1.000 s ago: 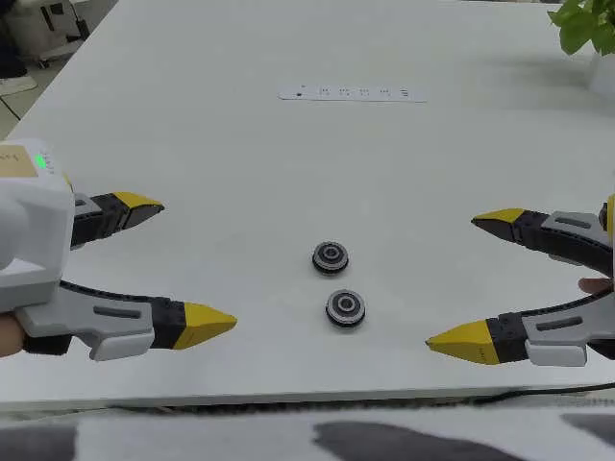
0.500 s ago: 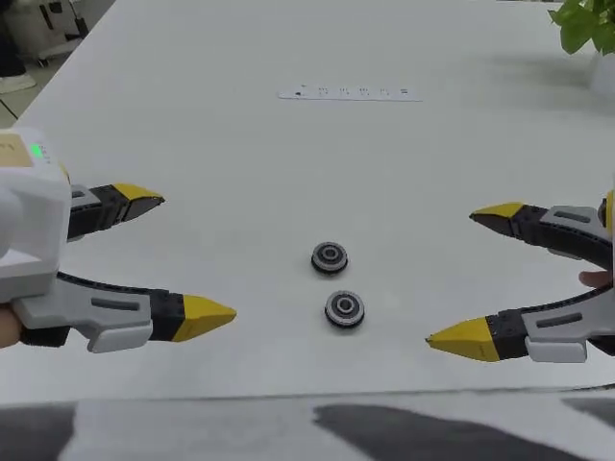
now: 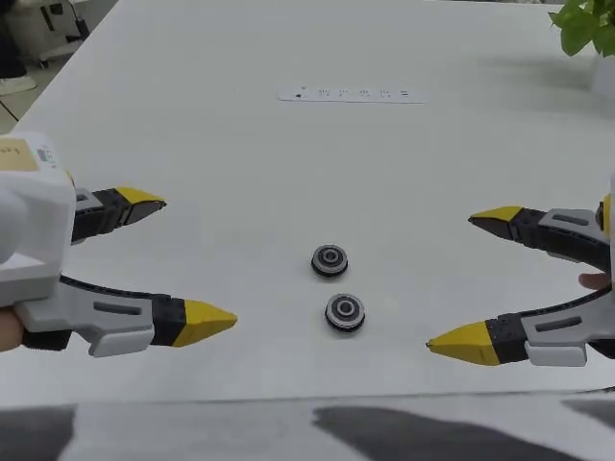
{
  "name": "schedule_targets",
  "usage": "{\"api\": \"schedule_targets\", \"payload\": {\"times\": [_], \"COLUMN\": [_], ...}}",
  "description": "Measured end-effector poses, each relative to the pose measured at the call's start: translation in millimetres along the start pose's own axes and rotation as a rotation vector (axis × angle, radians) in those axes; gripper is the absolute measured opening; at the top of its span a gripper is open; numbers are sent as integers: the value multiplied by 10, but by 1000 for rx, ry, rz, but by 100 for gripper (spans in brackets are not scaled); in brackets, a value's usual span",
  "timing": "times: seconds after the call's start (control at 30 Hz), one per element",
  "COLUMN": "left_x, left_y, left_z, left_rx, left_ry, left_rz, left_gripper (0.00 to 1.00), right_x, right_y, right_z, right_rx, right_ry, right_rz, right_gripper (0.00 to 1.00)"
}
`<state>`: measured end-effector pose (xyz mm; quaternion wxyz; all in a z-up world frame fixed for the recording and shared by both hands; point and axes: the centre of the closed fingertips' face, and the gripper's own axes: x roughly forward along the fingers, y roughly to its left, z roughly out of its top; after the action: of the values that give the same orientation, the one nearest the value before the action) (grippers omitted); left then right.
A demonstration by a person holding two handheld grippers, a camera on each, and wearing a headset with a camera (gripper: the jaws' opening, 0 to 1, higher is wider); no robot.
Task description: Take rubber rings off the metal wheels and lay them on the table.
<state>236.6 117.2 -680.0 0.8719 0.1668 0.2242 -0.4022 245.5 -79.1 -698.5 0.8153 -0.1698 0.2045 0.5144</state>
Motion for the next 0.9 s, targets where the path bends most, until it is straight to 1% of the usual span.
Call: {"api": "schedule_targets", "payload": {"times": [0.3,0.6,0.9], "left_x": [-16,-23,-20], "left_y": [-3,3,-6], "left_z": [-36,-21,-36], "left_rx": [-4,-1,5], "left_ry": [6,3,9], "left_rz": [5,9,8], "left_gripper": [84,84,84], "right_x": [3,4,-1], "right_y": [5,18,19], "right_z": [-22,-18,10], "right_rx": [-4,-10,7], "right_ry": [7,9,-8], "right_rz": [2,7,11], "right_gripper": [89,89,87]}}
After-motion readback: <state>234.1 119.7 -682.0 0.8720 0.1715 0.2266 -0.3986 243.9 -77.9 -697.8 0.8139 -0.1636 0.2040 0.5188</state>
